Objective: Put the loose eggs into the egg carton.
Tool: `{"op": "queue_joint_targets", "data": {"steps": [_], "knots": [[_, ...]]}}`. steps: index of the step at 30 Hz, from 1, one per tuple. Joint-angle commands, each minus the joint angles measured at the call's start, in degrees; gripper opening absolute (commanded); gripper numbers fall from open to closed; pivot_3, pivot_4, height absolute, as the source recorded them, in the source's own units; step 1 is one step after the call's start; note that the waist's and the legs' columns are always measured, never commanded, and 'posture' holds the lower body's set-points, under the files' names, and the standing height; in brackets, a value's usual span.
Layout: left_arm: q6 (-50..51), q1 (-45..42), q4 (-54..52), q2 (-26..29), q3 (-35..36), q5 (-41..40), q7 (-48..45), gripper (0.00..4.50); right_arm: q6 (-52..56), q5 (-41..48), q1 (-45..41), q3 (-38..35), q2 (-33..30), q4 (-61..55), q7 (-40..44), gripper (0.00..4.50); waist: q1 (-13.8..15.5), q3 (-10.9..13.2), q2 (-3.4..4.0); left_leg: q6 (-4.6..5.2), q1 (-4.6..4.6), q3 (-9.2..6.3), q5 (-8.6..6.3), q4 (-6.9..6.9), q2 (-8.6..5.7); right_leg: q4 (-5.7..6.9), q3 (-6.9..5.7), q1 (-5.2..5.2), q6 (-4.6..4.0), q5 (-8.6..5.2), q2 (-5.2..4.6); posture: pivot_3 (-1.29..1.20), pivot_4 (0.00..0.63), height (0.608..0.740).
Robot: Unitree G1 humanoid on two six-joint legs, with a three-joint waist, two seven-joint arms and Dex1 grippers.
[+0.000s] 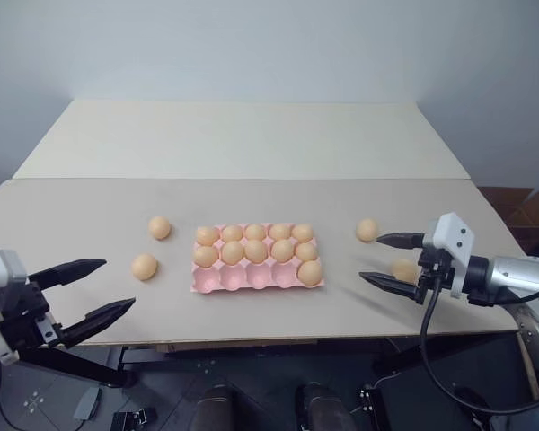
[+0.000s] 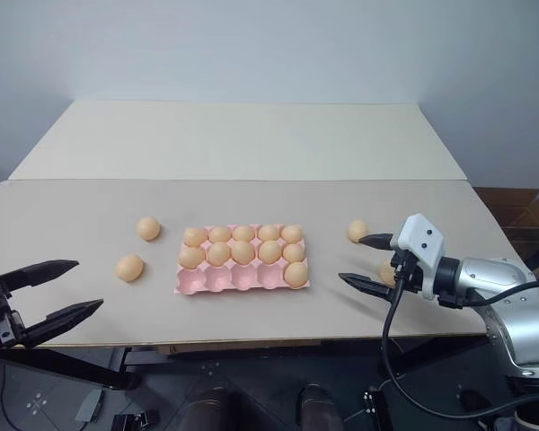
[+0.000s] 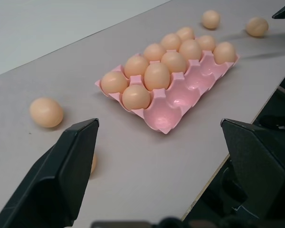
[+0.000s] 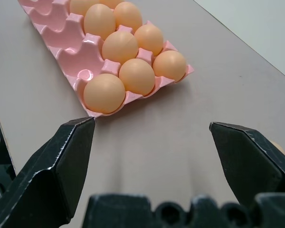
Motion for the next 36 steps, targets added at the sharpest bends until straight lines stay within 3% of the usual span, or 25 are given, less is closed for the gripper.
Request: {"op": "queue_joint_targets", "data": {"steps": [1,4,9,17,25,30,36], "knots": [[1.51,-1.86,0.28,1.03,0.84,-2.05,1.90,4.47,-0.78,0.91,0.03,-2.30,-0.32,-1.90,-0.16,4.50,0.00,0.00,0.00,0.00,0.00,0.00,0.00,0.00,0.00,0.00,0.00,0.00,0.00,0.00,0.00,0.00,0.150,0.740],[3.45,-3.05,0.62,1.28,1.52,-4.68,2.52,4.47,-0.75,0.89,-0.28,-2.20,-0.28,-1.68,-0.20,4.50,0.00,0.00,0.00,0.00,0.01,0.00,0.00,0.00,0.00,0.02,0.00,0.00,0.02,0.00,0.01,0.00,0.150,0.740],[1.93,-1.85,0.17,1.32,0.93,-2.47,0.62,4.47,-0.82,0.81,-0.26,-2.38,-0.29,-1.71,-0.40,4.50,-0.06,0.00,0.00,0.00,0.01,0.03,0.00,0.00,-0.01,0.01,0.03,0.00,0.00,0.01,0.00,0.00,0.150,0.740],[1.31,-6.05,-0.36,1.14,-3.36,-3.73,1.26,4.47,0.65,1.29,-1.66,-5.29,-2.63,-0.89,-0.63,4.50,0.09,0.00,0.00,0.00,0.04,0.03,0.00,0.00,0.00,0.04,0.03,0.01,0.01,0.02,0.01,0.00,0.150,0.740],[0.80,-14.39,3.92,4.60,-10.39,-3.12,-0.73,4.47,3.52,0.28,5.98,-11.67,-5.53,-1.93,-2.10,4.50,0.27,0.01,0.02,0.01,-0.01,0.02,-0.01,-0.01,-0.04,0.00,0.00,0.03,-0.10,0.08,0.01,0.00,0.150,0.740],[-0.18,-18.49,5.99,5.11,-15.25,-1.88,-1.70,4.47,11.46,-4.29,4.84,-6.27,-3.41,-0.14,-11.86,4.50,-0.67,0.01,0.02,0.02,0.12,0.16,-0.01,0.00,-0.02,0.05,0.20,0.04,0.07,0.07,0.04,0.00,0.150,0.740],[-0.30,-18.30,5.53,4.54,-15.26,-1.51,-2.20,4.47,21.50,-7.13,-2.39,0.06,0.45,6.12,-19.55,4.50,-1.27,0.01,0.03,0.02,0.09,0.18,-0.01,-0.01,-0.02,0.06,0.26,-0.03,-0.03,0.15,0.06,0.00,0.150,0.740]]}}
